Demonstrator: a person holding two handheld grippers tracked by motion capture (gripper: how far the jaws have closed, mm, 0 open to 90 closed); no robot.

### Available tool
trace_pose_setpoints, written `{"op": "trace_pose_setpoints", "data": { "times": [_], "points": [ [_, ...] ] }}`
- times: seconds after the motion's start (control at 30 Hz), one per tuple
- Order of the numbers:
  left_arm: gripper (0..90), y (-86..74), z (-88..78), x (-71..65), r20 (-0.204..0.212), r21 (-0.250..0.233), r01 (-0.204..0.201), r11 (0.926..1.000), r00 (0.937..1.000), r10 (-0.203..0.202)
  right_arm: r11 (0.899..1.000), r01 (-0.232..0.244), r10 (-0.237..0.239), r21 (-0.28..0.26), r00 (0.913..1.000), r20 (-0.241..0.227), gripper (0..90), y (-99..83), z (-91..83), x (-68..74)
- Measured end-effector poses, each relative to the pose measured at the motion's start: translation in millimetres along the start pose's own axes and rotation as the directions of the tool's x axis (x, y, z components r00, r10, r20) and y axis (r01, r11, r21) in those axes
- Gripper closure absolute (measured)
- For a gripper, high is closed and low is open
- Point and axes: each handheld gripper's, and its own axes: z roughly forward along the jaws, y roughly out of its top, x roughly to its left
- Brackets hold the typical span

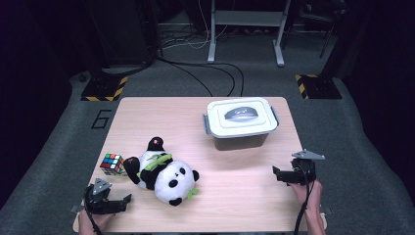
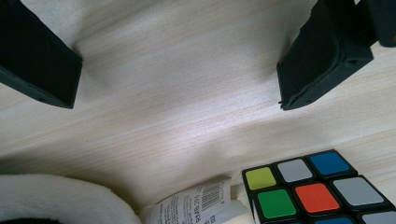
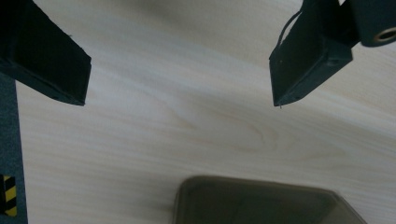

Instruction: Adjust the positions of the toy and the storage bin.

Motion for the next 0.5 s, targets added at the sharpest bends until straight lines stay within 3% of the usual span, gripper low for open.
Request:
{"op": "trace_pose_setpoints", "data": {
  "times": [0.17,0.5],
  "points": [
    [0.0,0.1,0.4,-0.6,-0.004,-0.002,0.006,1.0,1.0,-0.006,1.0,0.021,-0.021,-0.016,0.9998,-0.008,5.4,19.9,2.7,0.0],
    [0.0,-0.2,1.1,-1.4,-0.012,-0.01,0.01,0.9999,0.9999,-0.01,0.997,0.03,-0.033,-0.074,0.9989,-0.034,19.5,75.4,2.6,-1.9]
  ]
}}
